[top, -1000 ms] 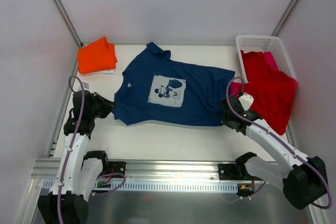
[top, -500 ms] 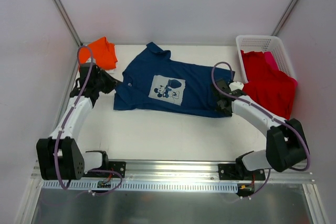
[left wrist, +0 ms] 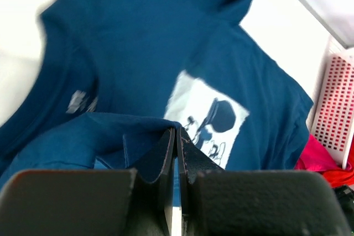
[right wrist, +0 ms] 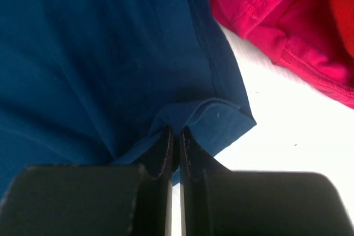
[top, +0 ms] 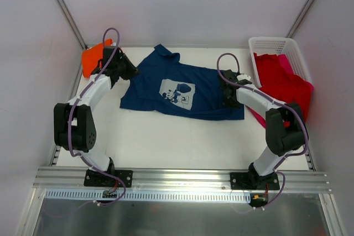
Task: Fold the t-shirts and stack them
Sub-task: Fold the flattened tshirt in 1/3 of the way
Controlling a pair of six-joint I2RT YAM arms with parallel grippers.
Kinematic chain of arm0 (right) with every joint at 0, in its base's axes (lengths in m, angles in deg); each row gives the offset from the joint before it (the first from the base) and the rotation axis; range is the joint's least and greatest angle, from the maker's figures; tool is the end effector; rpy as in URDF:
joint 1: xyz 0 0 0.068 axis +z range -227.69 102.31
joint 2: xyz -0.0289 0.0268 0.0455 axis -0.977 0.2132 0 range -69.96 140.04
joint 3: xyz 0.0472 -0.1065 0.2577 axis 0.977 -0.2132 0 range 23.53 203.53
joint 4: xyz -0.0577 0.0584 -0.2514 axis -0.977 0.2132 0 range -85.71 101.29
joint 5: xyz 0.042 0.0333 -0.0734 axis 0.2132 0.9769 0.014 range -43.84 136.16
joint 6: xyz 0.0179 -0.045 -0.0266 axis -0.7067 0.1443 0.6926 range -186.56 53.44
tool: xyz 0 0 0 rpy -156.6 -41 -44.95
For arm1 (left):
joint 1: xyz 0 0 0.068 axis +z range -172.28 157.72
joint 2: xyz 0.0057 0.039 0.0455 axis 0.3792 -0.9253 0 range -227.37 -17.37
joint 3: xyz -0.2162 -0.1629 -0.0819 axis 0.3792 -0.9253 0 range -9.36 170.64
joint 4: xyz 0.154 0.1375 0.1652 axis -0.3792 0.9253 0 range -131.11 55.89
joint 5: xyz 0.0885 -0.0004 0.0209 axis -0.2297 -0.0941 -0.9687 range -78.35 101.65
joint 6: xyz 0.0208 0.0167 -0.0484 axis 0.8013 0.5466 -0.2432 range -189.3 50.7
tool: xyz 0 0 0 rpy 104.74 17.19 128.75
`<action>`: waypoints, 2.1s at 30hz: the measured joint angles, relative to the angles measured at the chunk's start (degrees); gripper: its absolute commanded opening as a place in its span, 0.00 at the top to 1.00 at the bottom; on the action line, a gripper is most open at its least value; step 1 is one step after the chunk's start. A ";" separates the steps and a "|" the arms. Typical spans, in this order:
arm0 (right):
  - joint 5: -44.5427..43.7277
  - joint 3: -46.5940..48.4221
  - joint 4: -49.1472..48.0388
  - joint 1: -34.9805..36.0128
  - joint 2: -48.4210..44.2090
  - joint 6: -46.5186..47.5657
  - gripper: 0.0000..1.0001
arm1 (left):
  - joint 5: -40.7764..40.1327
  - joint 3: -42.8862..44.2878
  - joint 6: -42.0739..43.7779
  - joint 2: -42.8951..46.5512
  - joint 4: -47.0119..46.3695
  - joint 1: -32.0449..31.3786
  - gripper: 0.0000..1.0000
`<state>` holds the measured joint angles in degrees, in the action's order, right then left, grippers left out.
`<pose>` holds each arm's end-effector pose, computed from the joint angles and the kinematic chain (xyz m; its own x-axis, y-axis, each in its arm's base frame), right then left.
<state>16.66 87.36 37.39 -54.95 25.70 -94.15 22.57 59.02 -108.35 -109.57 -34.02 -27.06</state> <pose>0.3159 0.1124 0.2099 -0.8071 0.0989 -0.5821 0.2593 0.9451 -0.1990 0.3751 -0.0384 0.2854 -0.5511 -0.5747 -0.6050 -0.1333 0.7763 -0.6160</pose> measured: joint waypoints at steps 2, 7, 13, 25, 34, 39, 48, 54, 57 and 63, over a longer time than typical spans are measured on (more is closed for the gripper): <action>0.15 0.33 -0.11 -0.59 0.35 0.17 0.99 | 0.44 3.39 0.94 -2.56 -0.42 -0.92 1.00; 0.17 0.50 -0.37 -2.45 0.68 0.24 0.99 | 1.20 9.68 2.51 -8.48 -1.01 -1.25 1.00; 0.22 0.24 -0.61 -5.11 0.70 0.20 0.99 | 2.12 13.38 4.00 -13.16 -0.85 -1.25 1.00; 1.55 0.04 -1.49 -7.32 4.81 0.20 0.93 | 2.51 16.76 5.92 -18.18 -0.83 -1.25 1.00; 1.44 0.55 -2.29 -7.78 6.40 0.46 0.00 | 2.16 18.73 7.30 -22.16 -0.83 -1.25 0.90; 0.76 0.90 -2.34 -7.87 6.29 0.98 0.01 | 0.09 21.64 9.70 -24.81 -0.81 -1.25 0.12; -5.60 5.20 3.17 -6.16 0.09 3.37 0.00 | -6.34 26.18 13.18 -24.44 -0.42 -1.29 0.01; 1.42 18.23 1.42 -0.13 -3.96 9.90 0.01 | -8.66 17.14 12.76 -8.63 -1.18 -3.82 0.01; 9.46 26.51 0.22 5.05 -1.01 11.87 0.02 | -10.08 7.82 11.82 3.32 -2.34 -7.30 0.01; 25.14 40.28 -5.18 13.07 15.78 14.19 0.50 | -12.83 -9.97 9.29 16.09 -3.58 -12.17 0.04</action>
<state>41.80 127.65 32.21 -41.87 41.48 -79.97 9.74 49.05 -99.06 -93.49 -37.60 -39.23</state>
